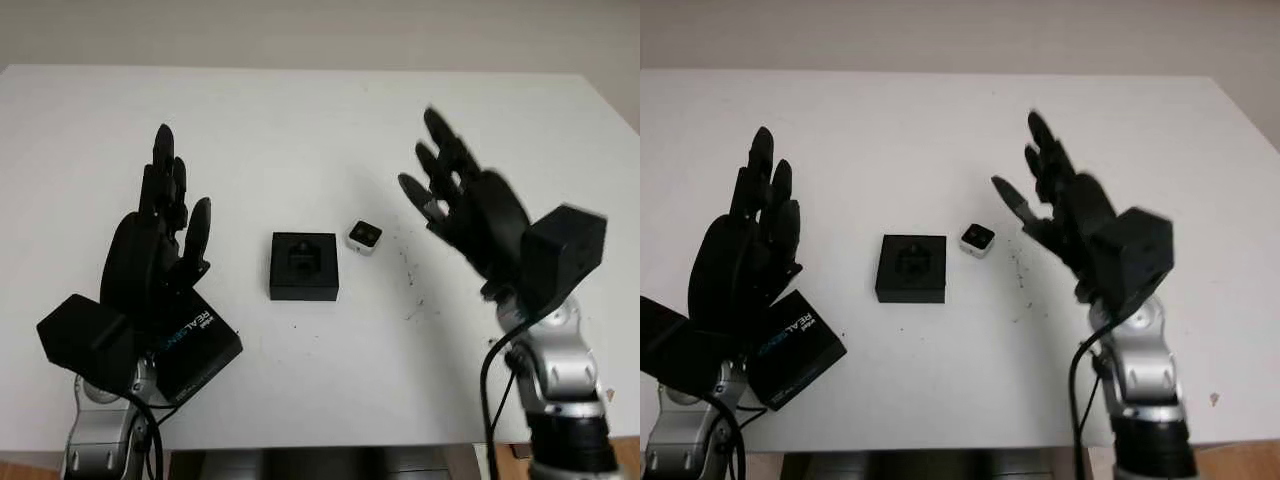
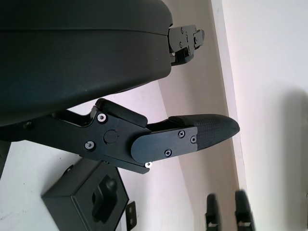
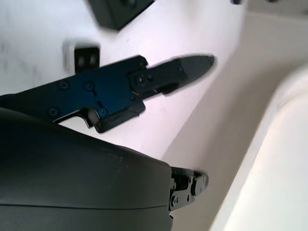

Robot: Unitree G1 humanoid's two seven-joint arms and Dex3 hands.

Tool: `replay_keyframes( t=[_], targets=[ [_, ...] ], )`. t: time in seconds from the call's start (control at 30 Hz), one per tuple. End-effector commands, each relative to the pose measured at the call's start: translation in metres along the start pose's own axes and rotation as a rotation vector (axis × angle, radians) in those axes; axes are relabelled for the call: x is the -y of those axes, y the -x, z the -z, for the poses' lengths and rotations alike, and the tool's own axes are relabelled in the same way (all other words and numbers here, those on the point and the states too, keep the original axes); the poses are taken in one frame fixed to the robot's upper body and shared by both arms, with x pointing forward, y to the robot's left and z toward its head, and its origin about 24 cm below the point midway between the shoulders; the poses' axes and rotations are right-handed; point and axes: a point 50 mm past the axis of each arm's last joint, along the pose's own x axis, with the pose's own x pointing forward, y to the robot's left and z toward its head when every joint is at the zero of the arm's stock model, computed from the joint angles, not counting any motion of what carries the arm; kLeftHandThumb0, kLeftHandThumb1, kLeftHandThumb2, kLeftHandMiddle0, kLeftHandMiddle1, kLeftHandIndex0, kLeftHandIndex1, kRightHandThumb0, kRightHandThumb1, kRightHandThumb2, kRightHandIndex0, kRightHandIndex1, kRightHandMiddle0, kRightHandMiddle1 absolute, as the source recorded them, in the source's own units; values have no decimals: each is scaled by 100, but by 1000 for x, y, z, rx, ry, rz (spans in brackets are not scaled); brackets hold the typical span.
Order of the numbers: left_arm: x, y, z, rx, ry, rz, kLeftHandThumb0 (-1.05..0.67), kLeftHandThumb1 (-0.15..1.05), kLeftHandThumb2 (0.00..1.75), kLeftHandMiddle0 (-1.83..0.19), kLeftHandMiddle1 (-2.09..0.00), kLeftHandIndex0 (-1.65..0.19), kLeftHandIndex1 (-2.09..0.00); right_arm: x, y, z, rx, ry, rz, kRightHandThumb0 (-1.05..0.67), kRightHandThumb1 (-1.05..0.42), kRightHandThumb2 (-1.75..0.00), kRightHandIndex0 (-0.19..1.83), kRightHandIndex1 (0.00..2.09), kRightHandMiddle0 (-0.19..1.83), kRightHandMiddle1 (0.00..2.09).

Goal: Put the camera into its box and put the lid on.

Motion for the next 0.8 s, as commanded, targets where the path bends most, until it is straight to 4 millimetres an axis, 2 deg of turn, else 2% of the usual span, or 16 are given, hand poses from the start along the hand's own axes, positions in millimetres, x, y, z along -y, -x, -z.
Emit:
replay_keyframes(
  t=[0.0,0.07,0.4,0.57,0.77],
  targets=[
    [-1,2,-3,20,-2,-9,-69,105,59,15,-6,15,-5,10,-12,-11,32,115,-51,-52,-79,-5,24,25,-2,72],
    [-1,2,-3,21,0,-7,-69,105,59,15,-5,15,-5,16,-19,-16,53,218,-115,-50,-77,-5,24,26,-4,81],
    [-1,2,-4,15,-1,0,-69,105,59,16,-5,16,-5,30,-44,-22,77,574,-276,-52,-74,-5,30,32,6,81],
    [-2,3,-4,12,-4,-8,-70,105,58,15,-6,15,-6,25,-50,-22,92,752,-350,-51,-74,-6,31,33,14,68],
    [-3,3,-2,9,-3,-8,-70,105,58,15,-5,15,-5,16,-51,-21,133,955,-467,-45,-77,-6,31,25,23,44]
  ],
)
